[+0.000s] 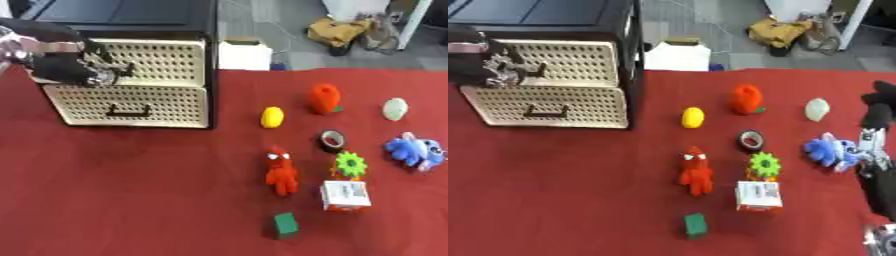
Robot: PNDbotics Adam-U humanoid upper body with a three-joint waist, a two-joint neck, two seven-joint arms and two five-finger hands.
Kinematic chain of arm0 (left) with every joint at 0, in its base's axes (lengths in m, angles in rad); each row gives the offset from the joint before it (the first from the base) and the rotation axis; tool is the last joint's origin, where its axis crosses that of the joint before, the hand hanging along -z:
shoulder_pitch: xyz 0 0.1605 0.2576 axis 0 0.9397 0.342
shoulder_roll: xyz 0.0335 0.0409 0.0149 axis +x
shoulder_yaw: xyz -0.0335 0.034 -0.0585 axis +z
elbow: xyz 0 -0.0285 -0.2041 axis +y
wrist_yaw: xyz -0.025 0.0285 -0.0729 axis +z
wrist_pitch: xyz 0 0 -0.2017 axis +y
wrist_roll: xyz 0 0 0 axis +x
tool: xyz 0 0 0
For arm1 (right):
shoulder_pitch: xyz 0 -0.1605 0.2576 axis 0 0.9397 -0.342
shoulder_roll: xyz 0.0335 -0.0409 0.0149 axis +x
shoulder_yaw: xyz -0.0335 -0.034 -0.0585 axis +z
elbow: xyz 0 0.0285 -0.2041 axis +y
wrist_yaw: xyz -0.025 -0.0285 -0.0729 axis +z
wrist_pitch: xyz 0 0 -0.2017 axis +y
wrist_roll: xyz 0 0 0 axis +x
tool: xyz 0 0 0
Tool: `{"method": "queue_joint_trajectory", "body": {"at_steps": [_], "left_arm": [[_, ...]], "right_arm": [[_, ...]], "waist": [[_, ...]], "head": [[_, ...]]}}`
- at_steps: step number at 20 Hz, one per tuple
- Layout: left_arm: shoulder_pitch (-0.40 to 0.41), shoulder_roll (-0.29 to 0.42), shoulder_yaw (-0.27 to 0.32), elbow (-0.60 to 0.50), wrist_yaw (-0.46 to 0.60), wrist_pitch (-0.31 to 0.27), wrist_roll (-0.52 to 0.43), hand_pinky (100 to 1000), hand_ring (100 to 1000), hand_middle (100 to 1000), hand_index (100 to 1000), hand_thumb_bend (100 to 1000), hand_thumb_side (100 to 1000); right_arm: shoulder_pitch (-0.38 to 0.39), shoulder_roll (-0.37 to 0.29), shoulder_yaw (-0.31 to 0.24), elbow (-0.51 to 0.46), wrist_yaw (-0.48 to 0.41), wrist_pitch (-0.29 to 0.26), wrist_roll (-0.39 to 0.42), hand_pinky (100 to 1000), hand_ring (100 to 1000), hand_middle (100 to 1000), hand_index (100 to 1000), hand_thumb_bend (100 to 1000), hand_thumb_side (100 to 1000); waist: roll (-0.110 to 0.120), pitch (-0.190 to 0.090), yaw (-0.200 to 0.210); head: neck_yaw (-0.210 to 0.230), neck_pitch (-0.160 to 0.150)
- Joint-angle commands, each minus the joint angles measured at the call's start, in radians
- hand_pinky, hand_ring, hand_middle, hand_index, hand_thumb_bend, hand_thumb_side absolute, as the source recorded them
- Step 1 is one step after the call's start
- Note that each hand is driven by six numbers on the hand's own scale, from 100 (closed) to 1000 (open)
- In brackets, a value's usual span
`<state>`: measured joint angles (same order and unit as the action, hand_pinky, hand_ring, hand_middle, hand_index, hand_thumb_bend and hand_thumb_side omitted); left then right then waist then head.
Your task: Pick up objects from table and place into drawer.
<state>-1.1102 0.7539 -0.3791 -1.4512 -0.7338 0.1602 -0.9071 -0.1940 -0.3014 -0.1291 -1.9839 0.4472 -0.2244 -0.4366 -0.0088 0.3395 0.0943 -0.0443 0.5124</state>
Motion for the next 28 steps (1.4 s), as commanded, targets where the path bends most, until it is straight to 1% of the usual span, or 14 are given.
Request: {"method": "queue_joint_trajectory", "body": {"at_steps": [1, 4, 18, 28], "left_arm": [[-0.024, 0.012, 0.009, 0.001, -0.001, -0.004, 0.000, 100, 100, 100, 958, 157, 1000], [-0.025, 0.010, 0.004, 0.011, -0.005, -0.009, 0.000, 100, 100, 100, 967, 158, 1000], [-0.021, -0.001, -0.011, 0.059, -0.028, -0.029, 0.000, 100, 100, 100, 948, 150, 1000], [-0.018, -0.007, -0.018, 0.086, -0.041, -0.033, 0.000, 100, 100, 100, 907, 150, 1000]], "right_arm": [[-0.010, -0.009, -0.003, -0.016, 0.003, -0.001, 0.000, 706, 703, 621, 807, 100, 867], [-0.011, -0.009, -0.002, -0.016, 0.003, -0.002, 0.001, 706, 704, 621, 807, 100, 867], [-0.013, -0.003, -0.003, -0.016, 0.002, -0.003, -0.001, 707, 705, 619, 807, 100, 867], [-0.013, -0.001, -0.004, -0.016, 0.000, -0.002, -0.003, 708, 705, 618, 807, 100, 867]], "waist": [[0.001, -0.017, -0.001], [0.000, -0.015, -0.002], [-0.001, -0.009, -0.008], [-0.001, -0.010, -0.011]], "head": [[0.003, -0.013], [0.003, -0.016], [0.007, -0.024], [0.008, -0.028]]}}
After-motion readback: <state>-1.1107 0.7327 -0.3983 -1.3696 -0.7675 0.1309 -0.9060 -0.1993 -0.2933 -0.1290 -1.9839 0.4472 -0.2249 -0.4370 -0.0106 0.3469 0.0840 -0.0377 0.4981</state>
